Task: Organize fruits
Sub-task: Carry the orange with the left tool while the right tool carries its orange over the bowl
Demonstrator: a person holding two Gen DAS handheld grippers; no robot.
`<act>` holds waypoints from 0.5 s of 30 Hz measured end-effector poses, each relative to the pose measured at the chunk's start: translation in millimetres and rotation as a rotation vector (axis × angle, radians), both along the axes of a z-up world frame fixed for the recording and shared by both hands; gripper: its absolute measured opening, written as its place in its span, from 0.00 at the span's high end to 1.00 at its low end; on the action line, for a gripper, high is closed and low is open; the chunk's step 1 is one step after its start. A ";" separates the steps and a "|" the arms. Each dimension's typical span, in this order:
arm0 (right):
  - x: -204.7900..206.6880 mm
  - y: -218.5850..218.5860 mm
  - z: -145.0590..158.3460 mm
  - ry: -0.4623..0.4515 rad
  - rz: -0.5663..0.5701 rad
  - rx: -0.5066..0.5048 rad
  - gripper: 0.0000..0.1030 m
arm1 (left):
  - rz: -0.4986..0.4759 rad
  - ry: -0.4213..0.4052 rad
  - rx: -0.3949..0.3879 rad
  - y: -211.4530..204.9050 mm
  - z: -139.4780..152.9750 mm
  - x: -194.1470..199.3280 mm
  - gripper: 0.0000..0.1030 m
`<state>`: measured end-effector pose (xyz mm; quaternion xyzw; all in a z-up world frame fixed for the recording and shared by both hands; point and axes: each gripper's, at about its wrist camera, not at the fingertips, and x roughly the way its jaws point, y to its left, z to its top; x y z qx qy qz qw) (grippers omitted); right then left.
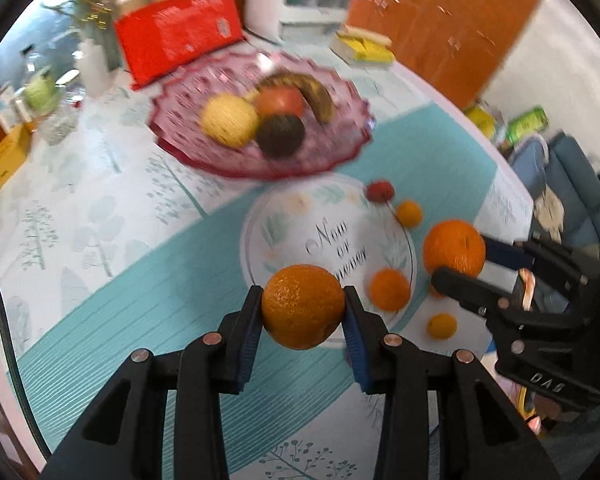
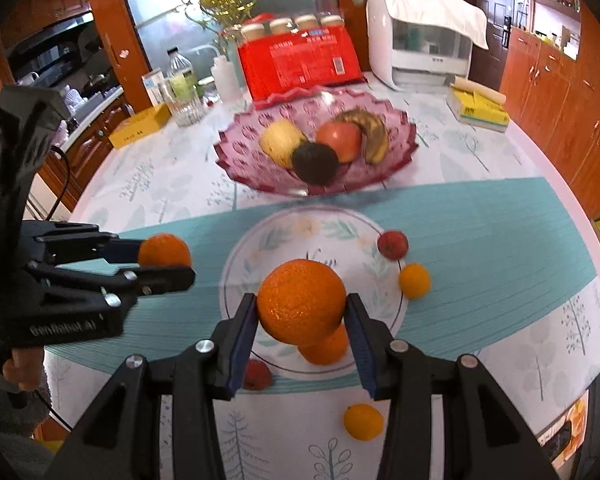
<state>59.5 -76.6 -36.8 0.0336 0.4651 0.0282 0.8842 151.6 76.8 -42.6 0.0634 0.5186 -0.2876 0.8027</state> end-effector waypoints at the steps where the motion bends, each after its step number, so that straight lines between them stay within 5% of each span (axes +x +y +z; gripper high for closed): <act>1: 1.3 -0.6 3.1 -0.006 0.003 0.003 0.57 | 0.013 -0.009 -0.004 -0.1 6.2 1.6 0.64; 15: 78.7 -33.3 93.3 -0.184 0.011 -0.052 0.57 | 0.229 -0.244 -0.031 -33.2 118.1 69.7 0.64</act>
